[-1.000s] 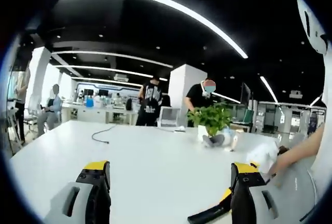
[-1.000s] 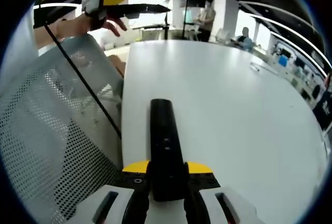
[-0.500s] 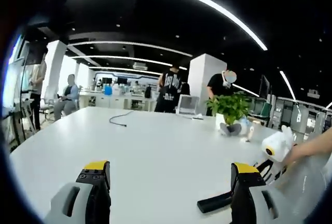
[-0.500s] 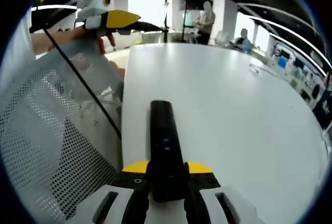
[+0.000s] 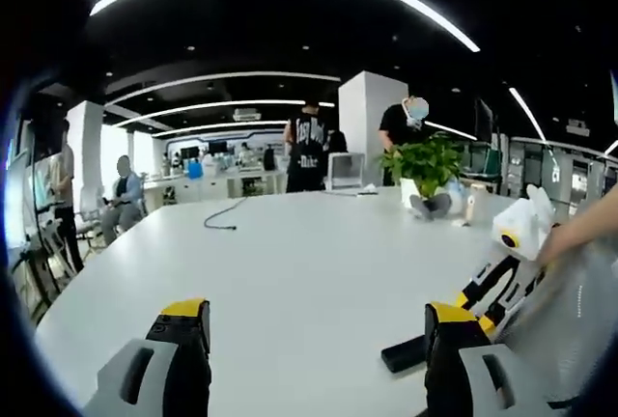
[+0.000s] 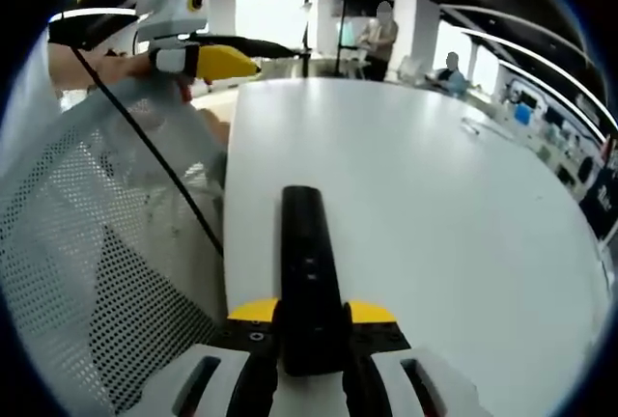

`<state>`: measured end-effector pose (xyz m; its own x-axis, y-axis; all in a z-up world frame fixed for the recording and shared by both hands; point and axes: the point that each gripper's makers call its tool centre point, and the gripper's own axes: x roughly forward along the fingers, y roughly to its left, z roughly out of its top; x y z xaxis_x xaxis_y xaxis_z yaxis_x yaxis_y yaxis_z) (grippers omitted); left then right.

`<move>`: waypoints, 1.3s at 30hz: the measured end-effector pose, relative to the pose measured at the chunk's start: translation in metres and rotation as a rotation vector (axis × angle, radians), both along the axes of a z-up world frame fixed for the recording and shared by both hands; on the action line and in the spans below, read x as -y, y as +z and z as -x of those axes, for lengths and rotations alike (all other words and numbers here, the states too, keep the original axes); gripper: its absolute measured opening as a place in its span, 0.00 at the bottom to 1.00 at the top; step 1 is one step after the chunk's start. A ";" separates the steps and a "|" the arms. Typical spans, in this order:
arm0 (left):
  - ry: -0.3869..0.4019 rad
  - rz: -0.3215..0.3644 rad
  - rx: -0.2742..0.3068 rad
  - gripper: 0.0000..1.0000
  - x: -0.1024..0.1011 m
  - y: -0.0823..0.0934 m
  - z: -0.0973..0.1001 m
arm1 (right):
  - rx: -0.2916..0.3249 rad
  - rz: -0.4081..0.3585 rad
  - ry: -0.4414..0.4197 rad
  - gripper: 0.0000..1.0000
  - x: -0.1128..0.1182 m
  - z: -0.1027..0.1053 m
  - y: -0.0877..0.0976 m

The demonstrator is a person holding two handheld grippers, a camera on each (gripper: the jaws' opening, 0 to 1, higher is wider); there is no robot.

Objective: Press the specified remote control buttons in sequence, fully releasing each button before pressing the next.

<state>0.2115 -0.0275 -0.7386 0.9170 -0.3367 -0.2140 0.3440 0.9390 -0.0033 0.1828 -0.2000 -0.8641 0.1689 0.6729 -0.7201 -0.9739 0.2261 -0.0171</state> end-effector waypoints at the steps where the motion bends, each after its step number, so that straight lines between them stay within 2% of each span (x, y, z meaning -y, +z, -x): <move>1: 0.005 0.000 -0.004 0.96 0.000 0.000 0.000 | 0.000 0.000 -0.004 0.22 -0.001 0.000 0.000; 6: 0.010 -0.041 0.007 0.96 -0.001 0.000 0.000 | -0.004 0.016 -0.006 0.22 -0.003 -0.002 0.000; 7: 0.010 -0.031 0.002 0.97 -0.001 0.000 0.000 | -0.004 0.015 -0.005 0.22 -0.003 -0.002 -0.001; 8: -0.002 0.036 0.025 0.96 0.003 0.006 0.000 | -0.002 0.014 0.000 0.22 -0.003 -0.002 -0.001; 9: -0.003 0.074 0.041 0.96 0.003 0.011 -0.001 | -0.002 0.019 0.004 0.22 -0.004 -0.002 -0.001; 10: 0.019 0.081 0.050 0.97 -0.001 0.013 -0.002 | -0.003 0.025 0.004 0.22 -0.004 -0.002 -0.001; 15: 0.032 0.036 0.013 0.95 -0.004 0.004 -0.003 | -0.007 0.048 -0.001 0.22 -0.004 -0.002 -0.001; 20: 0.026 0.026 -0.015 0.94 -0.002 -0.001 -0.001 | -0.013 0.038 0.002 0.22 -0.003 0.000 -0.001; 22: 0.031 0.045 -0.023 0.94 -0.003 -0.001 -0.001 | -0.011 0.044 0.004 0.22 -0.004 0.001 -0.001; 27: 0.050 0.070 0.003 0.94 -0.006 0.004 -0.001 | -0.012 0.044 -0.007 0.22 -0.003 0.001 -0.001; 39: 0.054 0.065 0.001 0.95 -0.005 0.004 -0.002 | -0.008 0.032 -0.010 0.22 -0.005 -0.002 0.000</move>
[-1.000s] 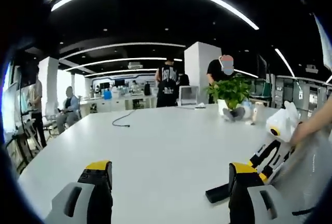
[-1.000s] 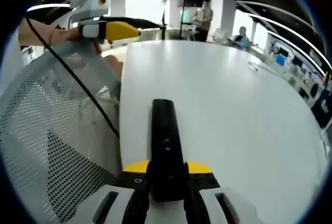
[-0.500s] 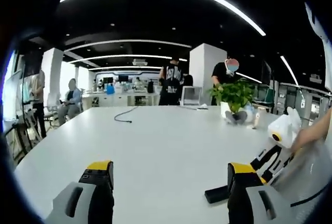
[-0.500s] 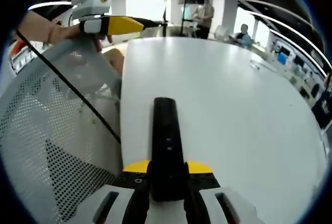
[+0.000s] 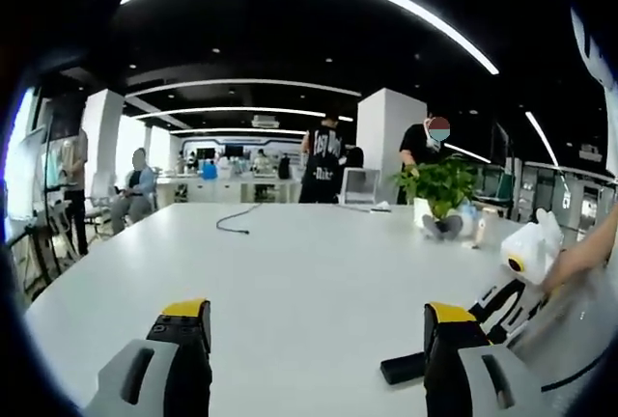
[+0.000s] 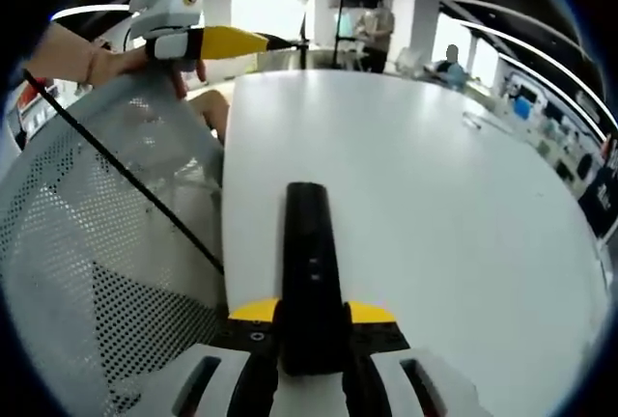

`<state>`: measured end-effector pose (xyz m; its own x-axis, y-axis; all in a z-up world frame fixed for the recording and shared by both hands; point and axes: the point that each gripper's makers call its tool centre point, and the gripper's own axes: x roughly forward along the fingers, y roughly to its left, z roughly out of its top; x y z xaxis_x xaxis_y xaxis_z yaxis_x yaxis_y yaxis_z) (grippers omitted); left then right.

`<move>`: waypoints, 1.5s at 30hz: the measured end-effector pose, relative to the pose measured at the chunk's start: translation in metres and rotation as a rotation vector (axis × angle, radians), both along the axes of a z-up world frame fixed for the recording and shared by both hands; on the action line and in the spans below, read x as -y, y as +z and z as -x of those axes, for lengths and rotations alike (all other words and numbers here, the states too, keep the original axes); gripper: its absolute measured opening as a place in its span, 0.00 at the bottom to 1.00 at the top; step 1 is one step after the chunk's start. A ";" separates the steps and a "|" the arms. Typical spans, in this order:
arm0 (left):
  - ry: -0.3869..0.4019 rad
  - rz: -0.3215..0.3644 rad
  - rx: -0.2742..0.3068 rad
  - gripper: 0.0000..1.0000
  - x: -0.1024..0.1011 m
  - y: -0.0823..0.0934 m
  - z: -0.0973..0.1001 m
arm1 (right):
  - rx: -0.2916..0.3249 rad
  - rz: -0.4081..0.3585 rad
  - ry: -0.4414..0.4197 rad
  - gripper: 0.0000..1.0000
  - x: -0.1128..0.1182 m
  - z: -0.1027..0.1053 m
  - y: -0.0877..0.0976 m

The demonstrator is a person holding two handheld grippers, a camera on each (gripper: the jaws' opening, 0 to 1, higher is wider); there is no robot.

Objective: Press the specified remote control buttons in sequence, fully releasing each button before pressing the next.

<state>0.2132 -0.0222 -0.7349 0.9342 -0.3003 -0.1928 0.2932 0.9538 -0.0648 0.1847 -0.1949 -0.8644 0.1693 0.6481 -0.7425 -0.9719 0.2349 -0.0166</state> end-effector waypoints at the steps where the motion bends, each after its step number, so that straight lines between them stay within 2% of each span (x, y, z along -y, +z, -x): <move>1: -0.001 -0.002 -0.002 0.95 0.000 0.000 0.000 | -0.003 -0.004 0.000 0.22 0.000 0.000 0.000; 5: -0.004 0.002 -0.011 0.96 0.000 -0.002 0.000 | -0.009 0.003 0.006 0.21 0.000 0.001 0.001; 8: -0.001 0.015 0.003 0.96 -0.001 0.001 -0.001 | -0.015 0.009 0.020 0.21 0.000 0.002 0.001; 20: 0.019 -0.004 0.001 0.94 -0.007 0.001 0.001 | -0.011 0.028 0.157 0.21 0.008 -0.004 0.001; 24: 0.014 -0.017 -0.027 0.93 -0.006 -0.004 0.002 | -0.012 0.031 0.192 0.21 0.007 -0.009 0.001; 30: -0.009 -0.032 -0.049 0.89 -0.004 -0.008 0.002 | -0.016 0.022 0.211 0.21 0.008 -0.013 0.002; 45: 0.003 -0.031 -0.072 0.92 -0.007 -0.012 0.002 | -0.011 0.024 0.239 0.21 0.009 -0.027 0.002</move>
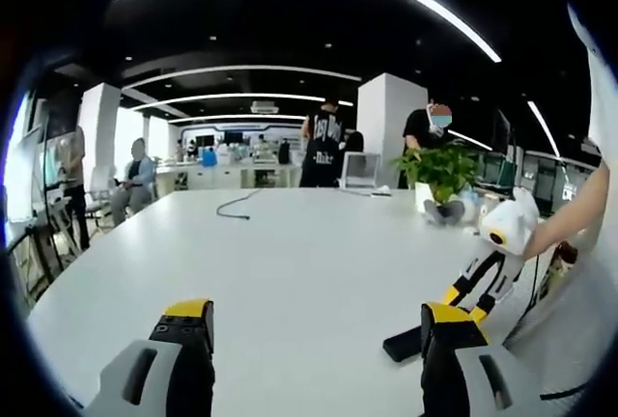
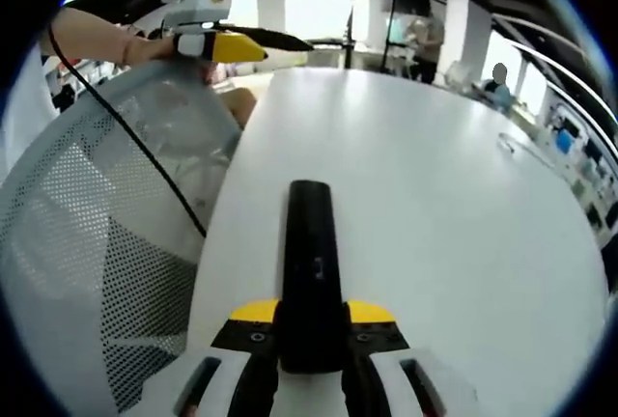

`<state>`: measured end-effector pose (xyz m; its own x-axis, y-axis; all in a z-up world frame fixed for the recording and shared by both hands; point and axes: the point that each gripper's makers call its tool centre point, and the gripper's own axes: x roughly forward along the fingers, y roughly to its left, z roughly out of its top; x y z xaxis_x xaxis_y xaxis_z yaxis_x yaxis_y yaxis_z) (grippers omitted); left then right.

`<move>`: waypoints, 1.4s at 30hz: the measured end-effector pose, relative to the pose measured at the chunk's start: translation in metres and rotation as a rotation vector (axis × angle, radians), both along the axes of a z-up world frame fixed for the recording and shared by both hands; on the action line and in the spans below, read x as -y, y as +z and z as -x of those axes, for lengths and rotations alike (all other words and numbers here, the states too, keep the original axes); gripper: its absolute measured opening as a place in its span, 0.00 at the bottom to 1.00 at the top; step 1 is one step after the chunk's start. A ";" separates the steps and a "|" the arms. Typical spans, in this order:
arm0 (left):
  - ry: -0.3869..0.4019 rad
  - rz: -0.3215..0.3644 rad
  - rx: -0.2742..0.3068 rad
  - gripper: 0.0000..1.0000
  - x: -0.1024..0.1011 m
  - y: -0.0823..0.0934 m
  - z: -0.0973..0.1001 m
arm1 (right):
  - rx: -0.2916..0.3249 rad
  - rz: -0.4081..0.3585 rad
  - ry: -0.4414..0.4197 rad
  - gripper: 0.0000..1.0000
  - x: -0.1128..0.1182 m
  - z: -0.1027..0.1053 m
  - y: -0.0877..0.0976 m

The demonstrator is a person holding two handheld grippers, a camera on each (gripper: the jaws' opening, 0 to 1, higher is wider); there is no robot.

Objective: Press the specified remote control buttons in sequence, fully releasing each button before pressing the next.

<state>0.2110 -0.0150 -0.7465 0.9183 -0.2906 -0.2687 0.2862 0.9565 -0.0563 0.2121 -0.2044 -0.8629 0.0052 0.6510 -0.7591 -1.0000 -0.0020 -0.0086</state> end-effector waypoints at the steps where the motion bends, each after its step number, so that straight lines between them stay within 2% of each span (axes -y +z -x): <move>1: 0.003 -0.003 0.001 0.93 -0.001 0.000 0.000 | 0.000 0.000 0.001 0.21 0.000 -0.002 0.000; 11: 0.001 -0.026 0.034 0.93 -0.001 0.004 0.000 | -0.001 -0.013 0.002 0.21 0.003 -0.011 0.001; 15: 0.012 -0.035 -0.053 0.90 -0.003 -0.009 0.003 | -0.001 -0.023 -0.001 0.21 0.005 -0.015 0.001; 17: 0.007 -0.017 -0.046 0.89 -0.001 -0.008 0.002 | 0.001 -0.026 0.000 0.21 0.005 -0.017 0.001; 23: 0.011 -0.005 -0.071 0.86 -0.002 -0.011 0.003 | 0.001 -0.027 0.007 0.21 0.005 -0.022 0.001; 42: 0.018 -0.021 -0.094 0.83 -0.003 -0.015 0.004 | 0.005 -0.039 0.006 0.22 0.006 -0.036 0.000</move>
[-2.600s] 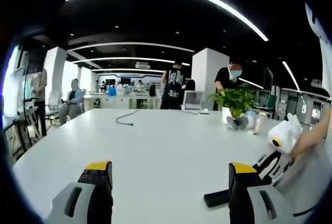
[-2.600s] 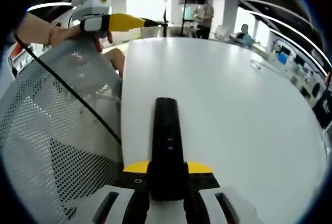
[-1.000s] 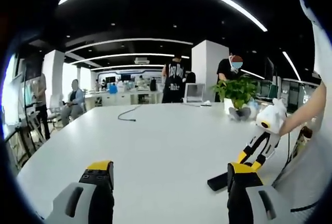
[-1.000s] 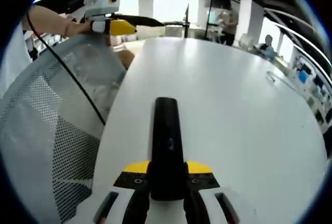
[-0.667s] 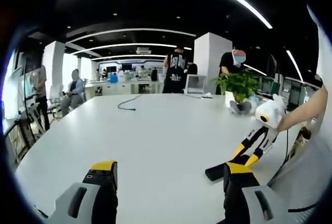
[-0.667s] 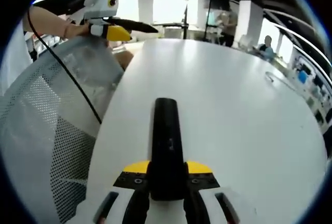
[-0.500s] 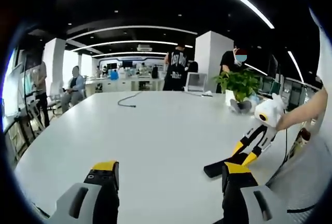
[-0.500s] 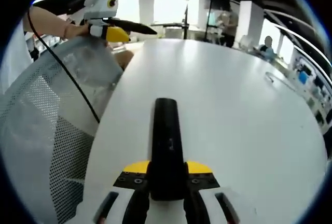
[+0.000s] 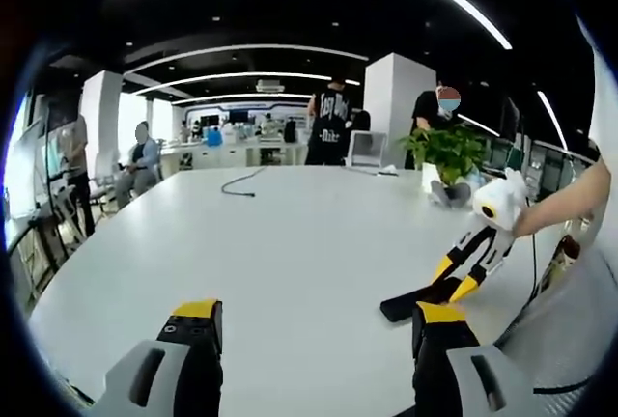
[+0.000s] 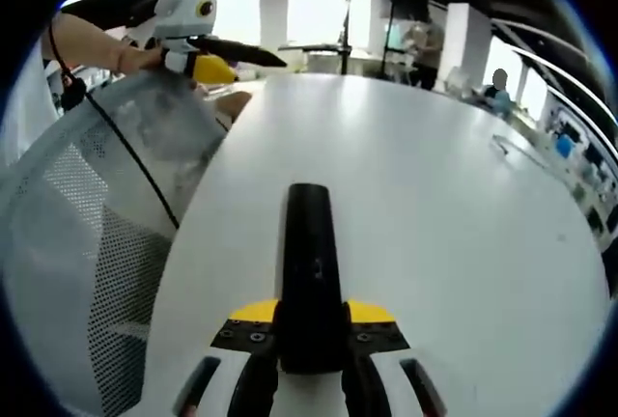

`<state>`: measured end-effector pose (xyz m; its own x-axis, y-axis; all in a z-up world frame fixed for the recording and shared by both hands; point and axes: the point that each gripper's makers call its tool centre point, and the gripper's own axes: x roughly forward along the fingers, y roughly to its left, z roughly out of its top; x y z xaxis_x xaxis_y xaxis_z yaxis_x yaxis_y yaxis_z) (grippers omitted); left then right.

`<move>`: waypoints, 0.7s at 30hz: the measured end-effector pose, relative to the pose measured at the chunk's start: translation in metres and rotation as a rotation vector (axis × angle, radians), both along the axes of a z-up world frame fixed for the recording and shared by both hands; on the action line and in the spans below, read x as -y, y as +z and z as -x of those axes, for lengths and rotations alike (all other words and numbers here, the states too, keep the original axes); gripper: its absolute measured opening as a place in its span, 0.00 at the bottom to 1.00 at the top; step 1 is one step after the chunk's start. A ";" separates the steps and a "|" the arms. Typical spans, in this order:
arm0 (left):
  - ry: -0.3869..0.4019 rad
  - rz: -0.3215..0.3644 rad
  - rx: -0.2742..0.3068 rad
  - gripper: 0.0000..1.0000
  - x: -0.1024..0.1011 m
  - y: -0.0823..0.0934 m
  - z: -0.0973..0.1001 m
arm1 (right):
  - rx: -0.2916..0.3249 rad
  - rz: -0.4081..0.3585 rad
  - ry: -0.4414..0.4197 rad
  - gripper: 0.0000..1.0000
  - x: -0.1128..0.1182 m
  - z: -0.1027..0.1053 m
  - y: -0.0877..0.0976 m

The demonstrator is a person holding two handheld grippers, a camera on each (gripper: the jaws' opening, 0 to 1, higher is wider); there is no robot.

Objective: Press the specified remote control buttons in sequence, fully releasing each button before pressing the next.

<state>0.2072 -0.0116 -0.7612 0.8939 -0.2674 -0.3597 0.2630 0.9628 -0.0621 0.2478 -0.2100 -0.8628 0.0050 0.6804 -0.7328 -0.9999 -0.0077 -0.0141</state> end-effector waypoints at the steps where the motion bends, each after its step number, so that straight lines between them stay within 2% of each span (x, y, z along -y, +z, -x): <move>1: -0.002 0.000 0.000 0.83 0.000 0.000 0.000 | -0.002 -0.001 -0.005 0.22 0.000 -0.001 0.000; 4: -0.005 -0.004 -0.012 0.82 0.001 -0.002 0.001 | 0.000 0.001 -0.007 0.21 0.000 -0.002 0.000; 10: 0.006 -0.003 0.010 0.83 -0.002 0.000 0.000 | -0.001 -0.005 -0.007 0.22 0.000 -0.004 -0.001; 13: 0.010 -0.010 -0.006 0.83 -0.002 -0.002 0.001 | 0.000 -0.003 -0.003 0.22 0.000 -0.004 -0.001; 21: 0.013 0.006 0.016 0.84 -0.002 0.001 0.000 | -0.002 -0.004 -0.009 0.22 0.001 -0.009 -0.001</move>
